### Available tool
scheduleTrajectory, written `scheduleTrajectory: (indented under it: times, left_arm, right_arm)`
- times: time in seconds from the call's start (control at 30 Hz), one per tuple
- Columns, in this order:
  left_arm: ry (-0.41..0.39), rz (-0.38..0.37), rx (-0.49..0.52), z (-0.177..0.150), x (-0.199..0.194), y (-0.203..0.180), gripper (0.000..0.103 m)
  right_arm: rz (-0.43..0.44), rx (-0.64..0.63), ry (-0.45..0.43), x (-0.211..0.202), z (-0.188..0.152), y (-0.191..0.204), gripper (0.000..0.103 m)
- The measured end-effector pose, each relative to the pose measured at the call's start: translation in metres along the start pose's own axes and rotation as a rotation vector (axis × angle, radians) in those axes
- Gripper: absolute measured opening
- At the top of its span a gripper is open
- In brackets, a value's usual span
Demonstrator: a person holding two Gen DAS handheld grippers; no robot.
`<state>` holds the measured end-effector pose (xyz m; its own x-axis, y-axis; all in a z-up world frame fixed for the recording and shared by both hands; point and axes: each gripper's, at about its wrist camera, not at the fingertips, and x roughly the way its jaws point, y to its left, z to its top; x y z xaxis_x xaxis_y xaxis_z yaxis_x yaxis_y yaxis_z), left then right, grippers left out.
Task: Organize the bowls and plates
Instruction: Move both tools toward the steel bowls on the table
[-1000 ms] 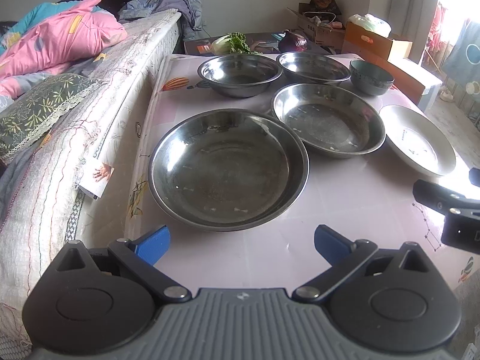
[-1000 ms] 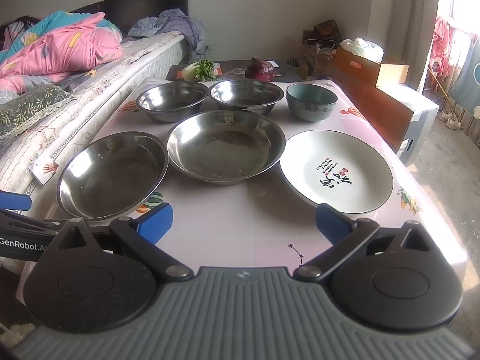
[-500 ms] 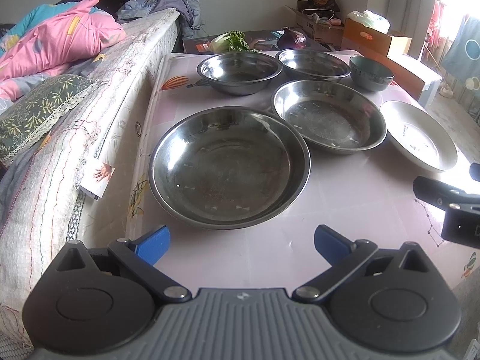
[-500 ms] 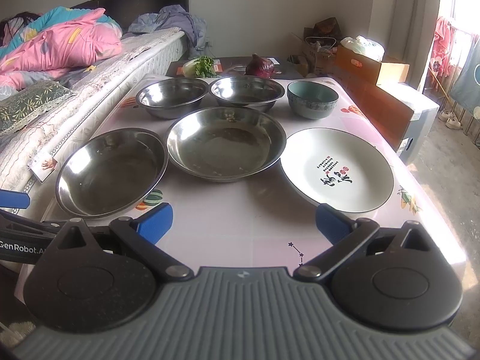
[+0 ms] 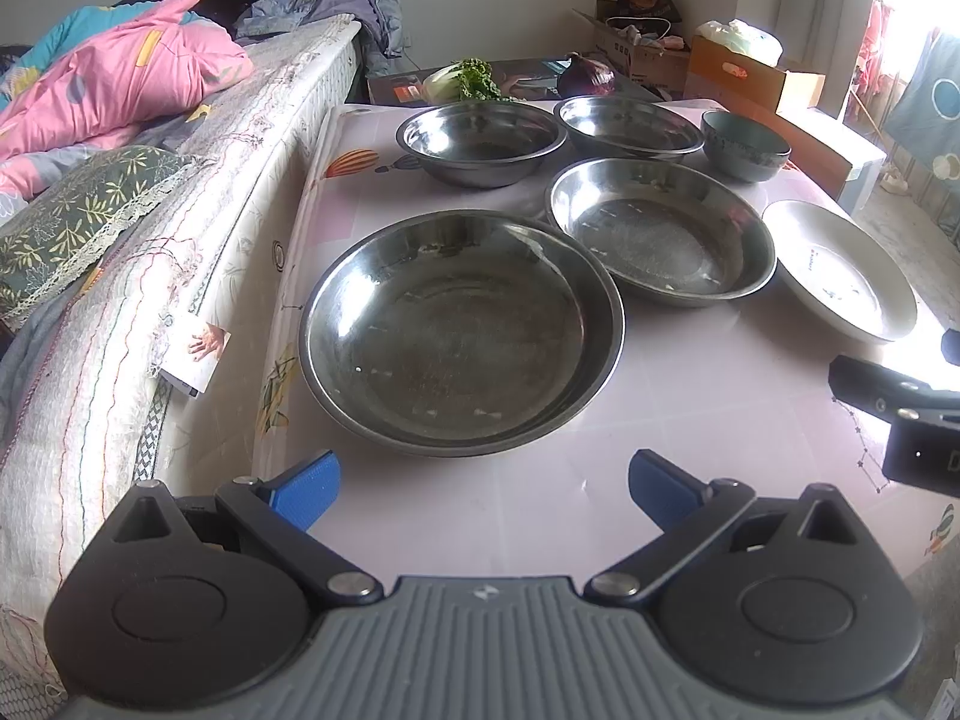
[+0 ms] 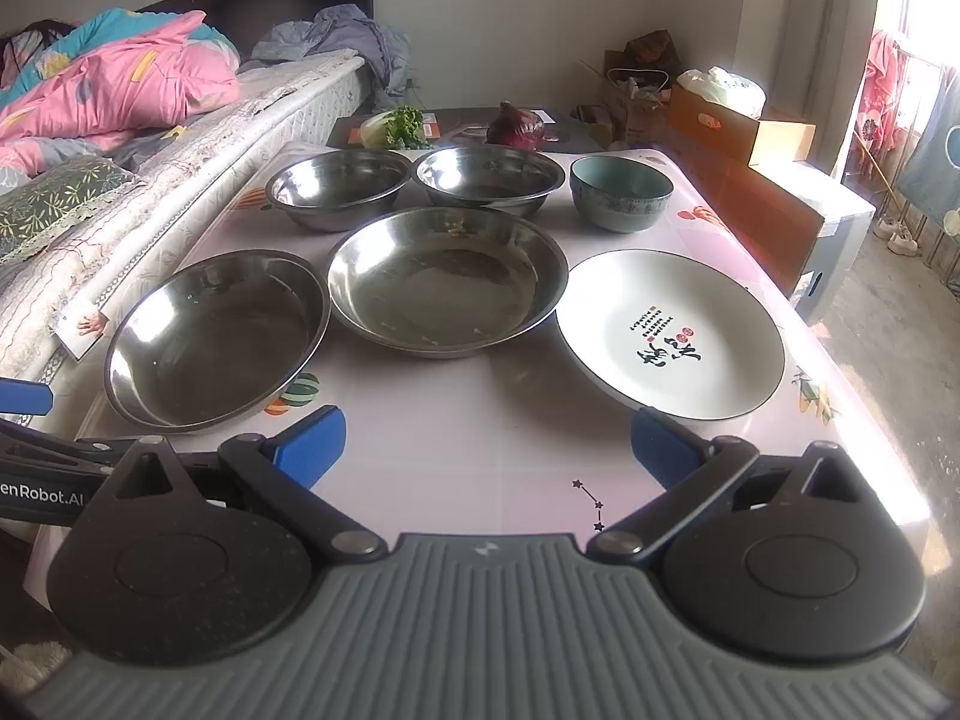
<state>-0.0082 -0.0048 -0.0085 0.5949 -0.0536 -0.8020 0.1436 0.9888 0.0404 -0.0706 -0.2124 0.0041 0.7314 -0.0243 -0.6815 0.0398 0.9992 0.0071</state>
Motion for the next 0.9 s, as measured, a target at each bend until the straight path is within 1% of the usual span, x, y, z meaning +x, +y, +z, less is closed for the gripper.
scheduleTrajectory:
  times: [0.9]
  left_arm:
    - [0.012,0.007,-0.01,0.0003,0.0003,0.0047,0.103]
  right_arm:
    - [0.001,-0.008,0.011,0.004,-0.0016,0.0044,0.102]
